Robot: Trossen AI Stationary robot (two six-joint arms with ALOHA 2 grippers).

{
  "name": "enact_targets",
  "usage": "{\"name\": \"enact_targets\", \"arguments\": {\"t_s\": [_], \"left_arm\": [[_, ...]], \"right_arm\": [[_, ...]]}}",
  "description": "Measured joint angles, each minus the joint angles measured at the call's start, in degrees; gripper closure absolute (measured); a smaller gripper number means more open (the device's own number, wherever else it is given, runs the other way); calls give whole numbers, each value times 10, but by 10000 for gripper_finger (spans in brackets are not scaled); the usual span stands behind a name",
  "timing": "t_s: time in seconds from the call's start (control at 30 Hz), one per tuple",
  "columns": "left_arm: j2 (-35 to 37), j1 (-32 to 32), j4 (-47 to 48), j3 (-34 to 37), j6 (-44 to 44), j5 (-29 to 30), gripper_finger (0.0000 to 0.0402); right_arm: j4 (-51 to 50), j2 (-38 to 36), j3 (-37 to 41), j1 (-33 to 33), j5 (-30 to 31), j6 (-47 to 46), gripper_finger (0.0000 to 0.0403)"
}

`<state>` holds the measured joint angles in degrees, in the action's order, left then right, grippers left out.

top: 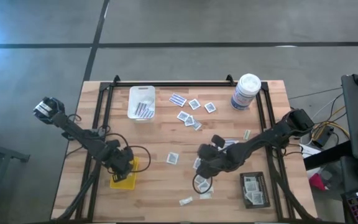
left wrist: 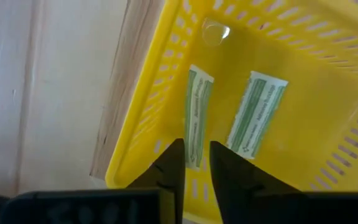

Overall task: Pick & Place First Aid Supplies
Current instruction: Put the green bandage into the yellow bin, then put the towelette pack into the black bin

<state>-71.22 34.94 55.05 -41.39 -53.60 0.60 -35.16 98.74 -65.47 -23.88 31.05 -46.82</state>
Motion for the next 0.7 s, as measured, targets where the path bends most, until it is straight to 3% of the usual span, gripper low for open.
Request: {"name": "enact_targets", "arguments": {"t_s": [0.4, 0.7], "left_arm": [[0, -1, 7, -47, 31, -27, 317], [0, -11, 24, -93, 97, -27, 316]], "right_arm": [[2, 0, 47, 0, 0, -85, 314], [13, 1, 57, 0, 0, -86, 312]]}}
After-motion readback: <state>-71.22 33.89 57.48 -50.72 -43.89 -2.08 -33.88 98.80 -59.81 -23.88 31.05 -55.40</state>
